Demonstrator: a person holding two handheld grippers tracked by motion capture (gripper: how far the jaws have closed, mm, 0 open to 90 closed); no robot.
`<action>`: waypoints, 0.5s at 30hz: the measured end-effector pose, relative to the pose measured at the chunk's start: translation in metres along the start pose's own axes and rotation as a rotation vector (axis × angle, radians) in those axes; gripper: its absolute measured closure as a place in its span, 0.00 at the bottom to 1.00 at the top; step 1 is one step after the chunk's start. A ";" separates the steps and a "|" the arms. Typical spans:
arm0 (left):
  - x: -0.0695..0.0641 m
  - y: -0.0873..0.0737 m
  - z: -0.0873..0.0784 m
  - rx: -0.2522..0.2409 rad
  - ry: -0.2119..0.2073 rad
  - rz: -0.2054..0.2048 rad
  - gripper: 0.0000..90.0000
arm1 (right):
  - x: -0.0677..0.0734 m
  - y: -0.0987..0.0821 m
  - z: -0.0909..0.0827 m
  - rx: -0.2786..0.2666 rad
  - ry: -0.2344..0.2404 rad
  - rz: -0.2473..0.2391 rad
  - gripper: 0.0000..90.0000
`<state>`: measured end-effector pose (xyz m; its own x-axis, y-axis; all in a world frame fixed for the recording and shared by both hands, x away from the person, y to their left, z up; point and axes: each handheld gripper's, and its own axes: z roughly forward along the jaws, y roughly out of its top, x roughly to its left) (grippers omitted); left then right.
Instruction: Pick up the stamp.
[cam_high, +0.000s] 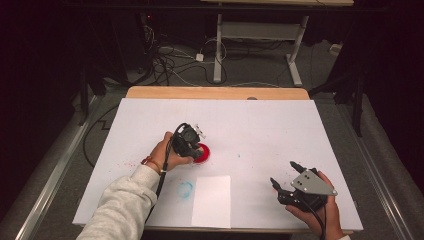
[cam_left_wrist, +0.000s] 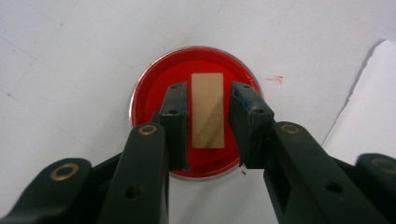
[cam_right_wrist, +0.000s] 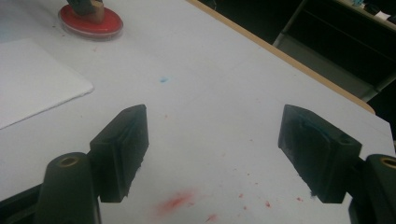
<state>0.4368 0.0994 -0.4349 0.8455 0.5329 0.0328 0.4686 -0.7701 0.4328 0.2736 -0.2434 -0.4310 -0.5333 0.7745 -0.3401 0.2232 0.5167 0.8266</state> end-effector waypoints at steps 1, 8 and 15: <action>0.000 0.000 0.000 0.000 0.000 -0.001 0.76 | 0.000 0.000 0.000 -0.001 -0.001 -0.001 0.28; 0.000 0.001 0.002 0.009 0.007 0.016 0.82 | 0.001 0.000 0.001 -0.001 0.001 0.003 0.28; 0.003 0.000 0.003 -0.001 -0.016 0.004 0.82 | 0.000 0.002 0.002 -0.003 0.003 0.006 0.28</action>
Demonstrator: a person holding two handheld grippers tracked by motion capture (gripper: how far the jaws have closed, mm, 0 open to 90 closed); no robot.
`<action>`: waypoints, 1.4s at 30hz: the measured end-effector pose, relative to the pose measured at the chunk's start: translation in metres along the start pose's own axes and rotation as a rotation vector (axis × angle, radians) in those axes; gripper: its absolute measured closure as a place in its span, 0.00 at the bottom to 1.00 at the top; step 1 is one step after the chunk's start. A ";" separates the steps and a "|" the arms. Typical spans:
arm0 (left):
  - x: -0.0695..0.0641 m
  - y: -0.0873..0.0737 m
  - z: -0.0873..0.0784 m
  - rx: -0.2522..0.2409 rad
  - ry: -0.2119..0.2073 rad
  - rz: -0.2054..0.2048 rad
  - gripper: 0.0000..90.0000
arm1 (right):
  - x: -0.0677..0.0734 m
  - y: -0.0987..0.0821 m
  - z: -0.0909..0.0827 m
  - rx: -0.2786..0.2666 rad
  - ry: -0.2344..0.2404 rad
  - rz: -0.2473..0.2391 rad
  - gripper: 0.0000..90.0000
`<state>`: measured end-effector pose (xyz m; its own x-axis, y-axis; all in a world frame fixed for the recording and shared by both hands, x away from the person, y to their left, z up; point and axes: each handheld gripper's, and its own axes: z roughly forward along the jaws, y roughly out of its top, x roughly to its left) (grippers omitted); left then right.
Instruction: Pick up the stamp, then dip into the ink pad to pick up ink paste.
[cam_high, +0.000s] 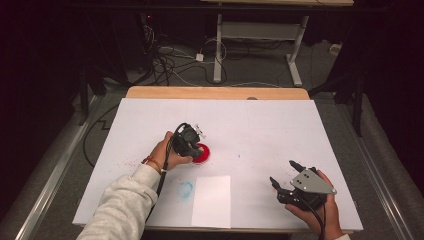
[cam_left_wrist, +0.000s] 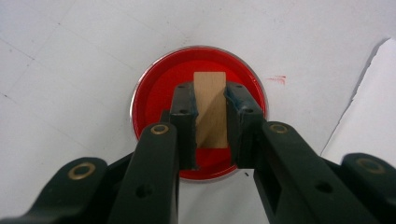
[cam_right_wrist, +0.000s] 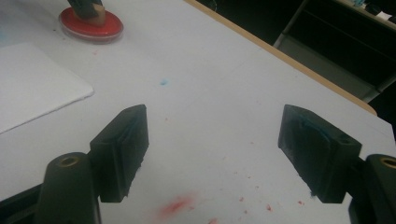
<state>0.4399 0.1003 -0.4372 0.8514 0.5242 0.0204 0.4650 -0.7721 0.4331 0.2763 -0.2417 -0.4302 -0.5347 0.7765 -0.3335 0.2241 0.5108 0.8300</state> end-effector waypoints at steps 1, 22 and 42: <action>0.000 0.000 0.000 -0.001 -0.001 0.001 0.82 | 0.000 0.000 0.001 0.003 0.001 -0.005 0.28; -0.007 -0.017 -0.053 -0.193 0.033 0.000 0.82 | -0.002 0.001 0.002 -0.003 0.003 -0.004 0.27; -0.013 -0.003 -0.068 -0.189 0.037 0.047 0.82 | 0.004 0.001 0.004 0.013 0.019 -0.019 0.28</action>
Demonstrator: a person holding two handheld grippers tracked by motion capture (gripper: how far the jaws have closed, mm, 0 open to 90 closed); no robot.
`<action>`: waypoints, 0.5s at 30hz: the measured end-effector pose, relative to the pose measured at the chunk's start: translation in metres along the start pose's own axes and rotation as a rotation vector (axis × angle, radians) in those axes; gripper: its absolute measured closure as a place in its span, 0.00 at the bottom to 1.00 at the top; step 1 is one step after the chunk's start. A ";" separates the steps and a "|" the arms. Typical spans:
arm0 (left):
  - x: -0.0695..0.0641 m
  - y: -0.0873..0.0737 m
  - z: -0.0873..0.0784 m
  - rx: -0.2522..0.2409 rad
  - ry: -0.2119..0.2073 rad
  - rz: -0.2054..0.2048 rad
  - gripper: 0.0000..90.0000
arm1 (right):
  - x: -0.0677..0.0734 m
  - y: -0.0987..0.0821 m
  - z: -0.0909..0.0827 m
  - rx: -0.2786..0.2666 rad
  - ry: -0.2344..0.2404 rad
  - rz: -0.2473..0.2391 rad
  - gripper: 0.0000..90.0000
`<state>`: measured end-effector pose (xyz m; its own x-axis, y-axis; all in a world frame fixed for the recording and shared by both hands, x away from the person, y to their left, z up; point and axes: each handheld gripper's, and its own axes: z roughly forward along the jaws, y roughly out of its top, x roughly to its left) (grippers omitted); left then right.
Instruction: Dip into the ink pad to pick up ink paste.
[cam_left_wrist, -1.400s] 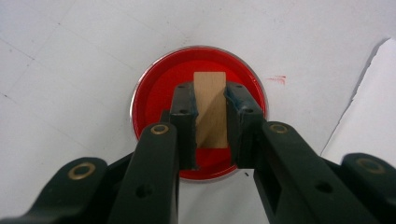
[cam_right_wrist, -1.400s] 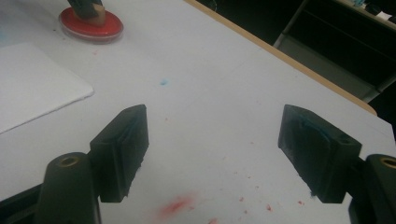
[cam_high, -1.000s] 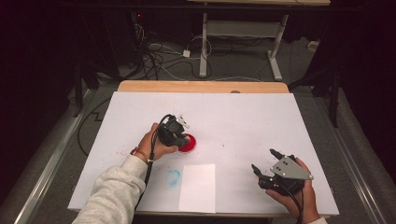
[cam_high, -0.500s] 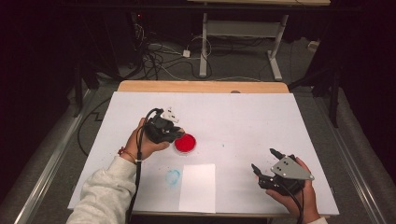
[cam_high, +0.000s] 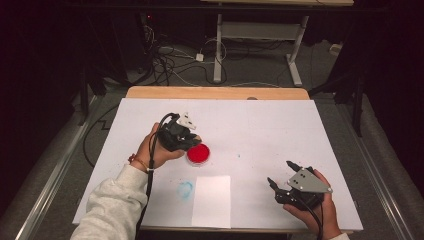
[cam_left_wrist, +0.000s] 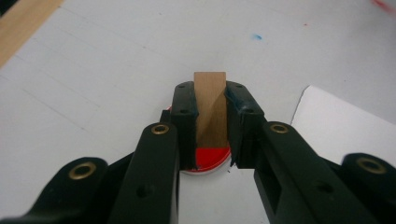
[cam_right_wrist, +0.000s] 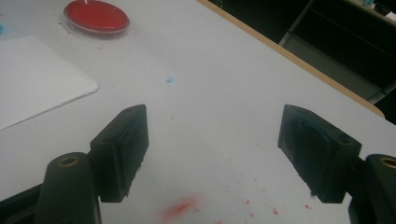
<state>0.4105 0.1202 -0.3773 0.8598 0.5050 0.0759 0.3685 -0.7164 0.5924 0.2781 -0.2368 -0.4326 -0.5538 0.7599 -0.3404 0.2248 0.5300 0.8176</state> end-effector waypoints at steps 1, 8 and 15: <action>0.001 0.000 0.004 0.015 0.000 0.000 0.82 | 0.001 0.000 0.000 0.003 0.000 -0.003 0.28; 0.005 -0.007 0.032 0.077 -0.033 -0.018 0.82 | 0.000 0.001 0.000 -0.002 0.005 -0.004 0.27; 0.009 -0.010 0.052 0.128 -0.054 -0.029 0.82 | 0.001 0.000 0.000 0.002 0.007 -0.015 0.28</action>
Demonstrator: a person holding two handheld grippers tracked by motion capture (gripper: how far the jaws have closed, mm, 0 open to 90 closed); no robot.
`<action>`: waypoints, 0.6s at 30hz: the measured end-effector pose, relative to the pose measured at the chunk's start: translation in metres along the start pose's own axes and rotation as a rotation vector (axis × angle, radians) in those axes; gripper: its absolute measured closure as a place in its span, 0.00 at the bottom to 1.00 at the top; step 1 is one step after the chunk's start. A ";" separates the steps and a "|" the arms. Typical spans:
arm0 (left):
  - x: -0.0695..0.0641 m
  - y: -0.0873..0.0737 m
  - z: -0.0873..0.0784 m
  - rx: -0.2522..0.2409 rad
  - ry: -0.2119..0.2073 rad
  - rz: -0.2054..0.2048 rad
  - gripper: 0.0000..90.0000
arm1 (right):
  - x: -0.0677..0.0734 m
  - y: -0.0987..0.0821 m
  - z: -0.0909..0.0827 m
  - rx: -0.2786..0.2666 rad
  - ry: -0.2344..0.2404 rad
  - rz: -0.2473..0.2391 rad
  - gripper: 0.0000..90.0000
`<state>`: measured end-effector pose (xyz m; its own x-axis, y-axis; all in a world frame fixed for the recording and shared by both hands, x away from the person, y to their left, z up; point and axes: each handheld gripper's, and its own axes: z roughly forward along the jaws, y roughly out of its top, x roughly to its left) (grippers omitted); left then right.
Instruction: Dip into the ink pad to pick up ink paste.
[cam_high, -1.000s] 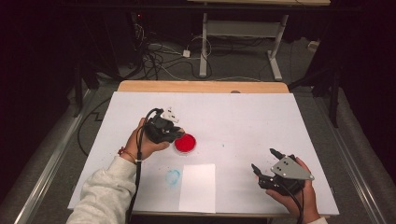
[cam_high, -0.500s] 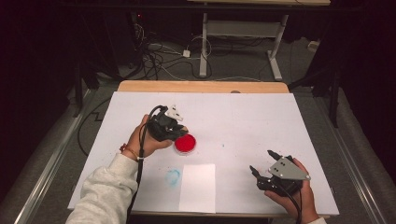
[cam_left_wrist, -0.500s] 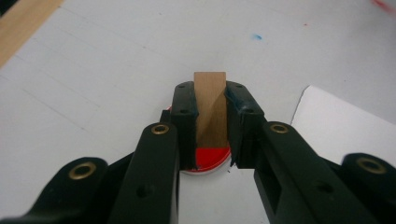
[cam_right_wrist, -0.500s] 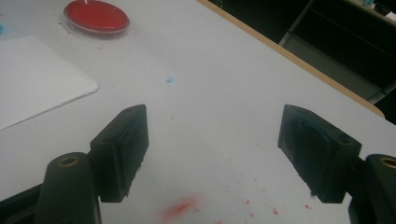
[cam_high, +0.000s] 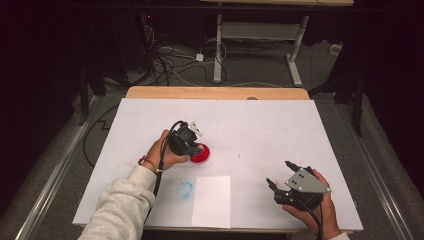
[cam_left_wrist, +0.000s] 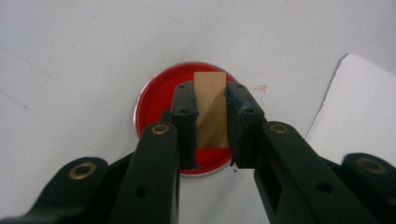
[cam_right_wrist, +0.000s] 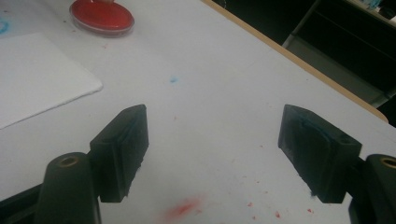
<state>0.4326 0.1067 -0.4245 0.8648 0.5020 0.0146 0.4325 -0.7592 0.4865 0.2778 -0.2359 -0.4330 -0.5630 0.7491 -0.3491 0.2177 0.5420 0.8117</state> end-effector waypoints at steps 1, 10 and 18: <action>0.000 0.000 0.002 0.007 0.001 0.001 0.82 | 0.000 0.000 0.000 0.001 0.001 0.002 0.28; 0.004 0.000 0.016 0.034 -0.016 -0.014 0.82 | 0.000 -0.001 -0.001 0.001 0.001 -0.005 0.27; 0.003 -0.001 0.017 0.035 -0.006 -0.017 0.82 | 0.001 -0.002 -0.002 0.003 -0.002 -0.007 0.27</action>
<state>0.4390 0.1014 -0.4400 0.8588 0.5124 0.0018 0.4553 -0.7647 0.4560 0.2750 -0.2366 -0.4338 -0.5631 0.7461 -0.3553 0.2164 0.5481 0.8080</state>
